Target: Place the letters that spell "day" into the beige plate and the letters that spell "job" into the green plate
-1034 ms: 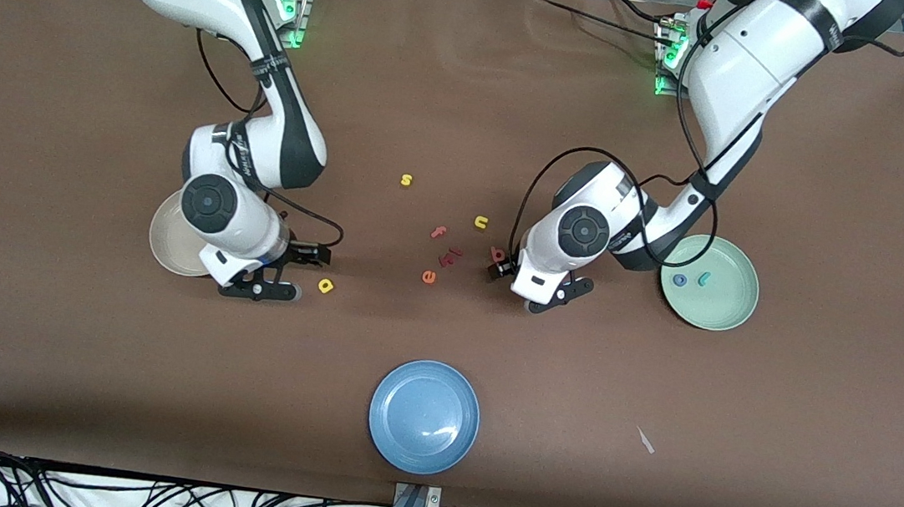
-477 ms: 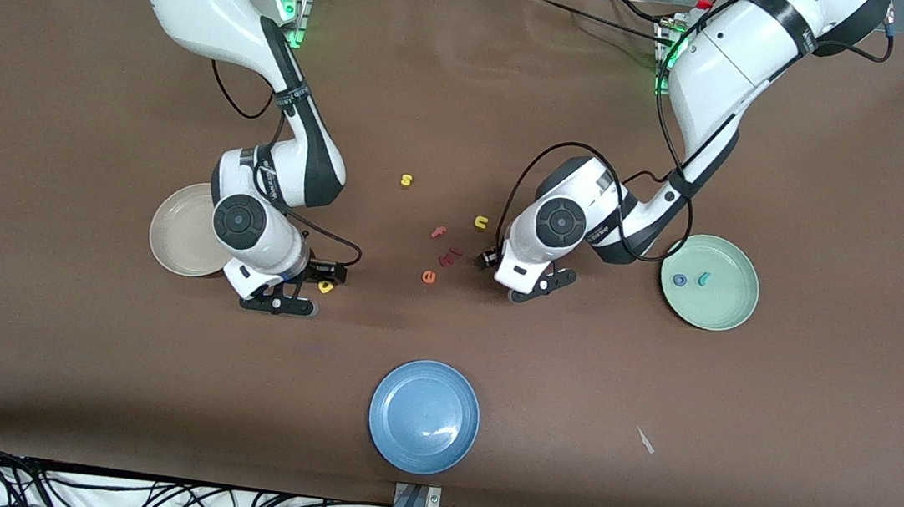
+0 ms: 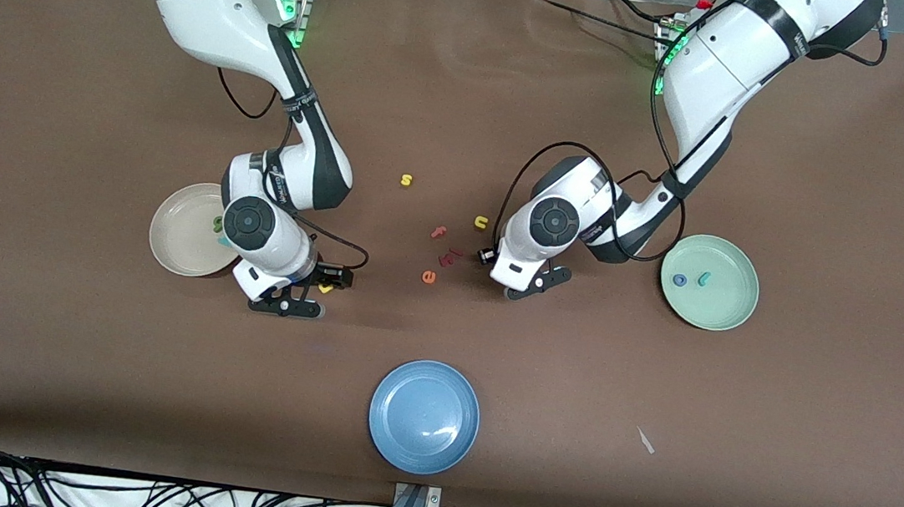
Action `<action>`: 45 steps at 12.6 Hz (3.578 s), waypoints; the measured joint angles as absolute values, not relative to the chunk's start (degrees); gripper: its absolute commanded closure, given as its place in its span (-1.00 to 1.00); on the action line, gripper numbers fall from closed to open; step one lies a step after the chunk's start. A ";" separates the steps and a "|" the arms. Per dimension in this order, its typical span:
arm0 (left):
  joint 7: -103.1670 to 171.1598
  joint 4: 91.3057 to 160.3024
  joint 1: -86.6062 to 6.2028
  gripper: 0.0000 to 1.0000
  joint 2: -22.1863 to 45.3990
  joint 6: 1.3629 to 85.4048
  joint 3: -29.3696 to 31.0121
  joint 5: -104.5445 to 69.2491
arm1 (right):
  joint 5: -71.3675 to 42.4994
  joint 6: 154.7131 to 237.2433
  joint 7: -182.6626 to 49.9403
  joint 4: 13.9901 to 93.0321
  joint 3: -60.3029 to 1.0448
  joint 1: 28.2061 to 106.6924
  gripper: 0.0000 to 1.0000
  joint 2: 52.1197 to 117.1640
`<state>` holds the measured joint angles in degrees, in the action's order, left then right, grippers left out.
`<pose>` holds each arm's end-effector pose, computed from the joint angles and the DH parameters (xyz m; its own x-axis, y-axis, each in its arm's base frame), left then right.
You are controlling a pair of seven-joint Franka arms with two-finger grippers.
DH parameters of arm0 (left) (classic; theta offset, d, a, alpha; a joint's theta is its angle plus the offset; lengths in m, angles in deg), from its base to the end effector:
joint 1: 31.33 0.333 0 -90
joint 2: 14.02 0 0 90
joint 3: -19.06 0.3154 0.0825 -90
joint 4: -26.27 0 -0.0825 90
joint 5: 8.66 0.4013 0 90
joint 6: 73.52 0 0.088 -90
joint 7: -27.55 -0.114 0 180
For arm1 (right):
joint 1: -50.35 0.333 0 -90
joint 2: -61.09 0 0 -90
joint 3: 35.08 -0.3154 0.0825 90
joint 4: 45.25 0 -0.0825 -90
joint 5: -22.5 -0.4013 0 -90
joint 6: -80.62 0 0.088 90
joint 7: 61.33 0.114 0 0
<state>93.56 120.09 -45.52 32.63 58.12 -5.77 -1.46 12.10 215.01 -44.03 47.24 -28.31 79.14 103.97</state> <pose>0.5525 -0.4085 0.1477 0.8575 0.4576 -0.2352 0.4748 -0.8799 0.0189 0.6466 0.2749 0.1678 0.9996 -0.0139 -0.0253 -0.0150 -0.9990 -0.0424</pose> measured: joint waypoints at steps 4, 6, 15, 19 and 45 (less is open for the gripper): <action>93.74 119.57 -45.97 0.70 32.50 57.93 -6.01 1.90 | 11.94 215.11 -44.03 47.21 -28.31 79.14 -0.43 104.26; 93.84 119.49 -46.13 0.80 32.45 57.90 -5.95 2.62 | 11.91 215.11 -44.02 47.21 -28.31 79.14 -0.30 104.44; 73.56 112.70 -28.64 0.79 23.37 34.02 -8.60 1.31 | 11.86 215.89 -43.96 46.65 -28.86 79.20 0.39 105.06; 53.06 114.88 -16.38 0.79 22.34 25.47 -8.55 1.21 | 11.85 215.94 -43.95 46.55 -28.92 79.20 0.81 105.06; 37.88 104.73 -3.29 -1.00 11.96 31.15 -17.18 6.30 | 10.96 190.37 -72.83 56.73 -13.39 78.89 -1.00 86.00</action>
<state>37.88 104.73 -3.29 11.96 31.15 -17.18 6.30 10.96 190.37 -72.83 56.73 -13.39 78.89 86.00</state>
